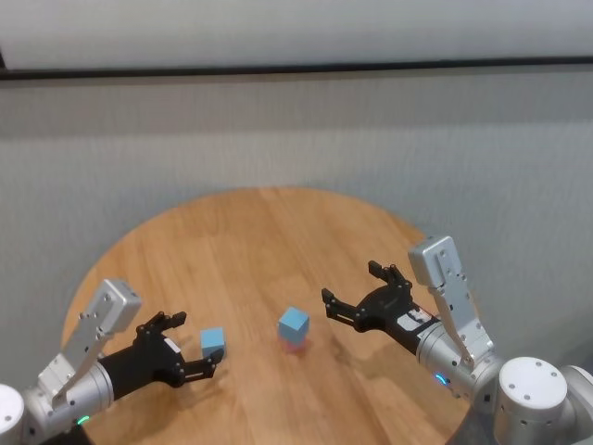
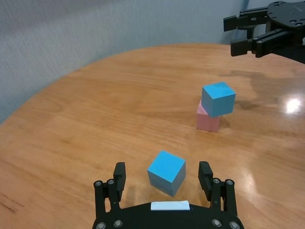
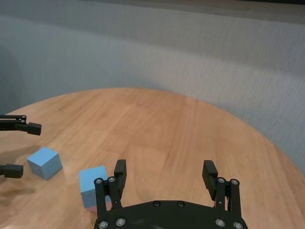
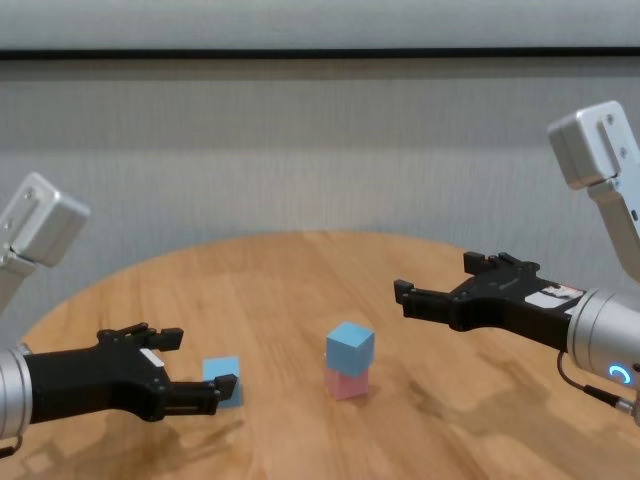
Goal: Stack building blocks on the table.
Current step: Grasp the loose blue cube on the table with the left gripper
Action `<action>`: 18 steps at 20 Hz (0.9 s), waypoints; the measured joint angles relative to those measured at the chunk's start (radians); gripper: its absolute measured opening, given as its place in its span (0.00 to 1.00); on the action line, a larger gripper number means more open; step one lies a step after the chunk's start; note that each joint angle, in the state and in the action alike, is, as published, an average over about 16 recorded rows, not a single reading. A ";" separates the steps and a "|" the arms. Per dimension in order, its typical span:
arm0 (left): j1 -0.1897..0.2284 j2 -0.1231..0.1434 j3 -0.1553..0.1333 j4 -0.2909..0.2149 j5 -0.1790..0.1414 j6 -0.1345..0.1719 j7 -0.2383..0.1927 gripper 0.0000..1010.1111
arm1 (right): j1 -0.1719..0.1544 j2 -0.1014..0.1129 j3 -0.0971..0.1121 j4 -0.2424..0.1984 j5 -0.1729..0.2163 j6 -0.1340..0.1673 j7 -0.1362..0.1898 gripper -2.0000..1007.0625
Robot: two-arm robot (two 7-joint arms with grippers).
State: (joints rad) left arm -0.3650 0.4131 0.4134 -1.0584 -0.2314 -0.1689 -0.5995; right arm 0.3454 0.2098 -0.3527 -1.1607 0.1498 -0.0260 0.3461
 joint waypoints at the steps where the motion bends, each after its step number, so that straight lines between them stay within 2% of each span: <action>1: -0.002 -0.002 0.001 0.005 -0.001 -0.002 -0.001 0.99 | 0.000 0.000 0.000 0.000 0.000 0.000 0.000 1.00; 18: -0.060 -0.023 0.035 0.105 0.028 -0.037 -0.029 0.99 | 0.000 -0.001 0.001 0.000 0.001 -0.001 0.000 1.00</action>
State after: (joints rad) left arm -0.4253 0.3900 0.4487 -0.9538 -0.2035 -0.2057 -0.6284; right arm 0.3451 0.2092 -0.3522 -1.1608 0.1509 -0.0273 0.3461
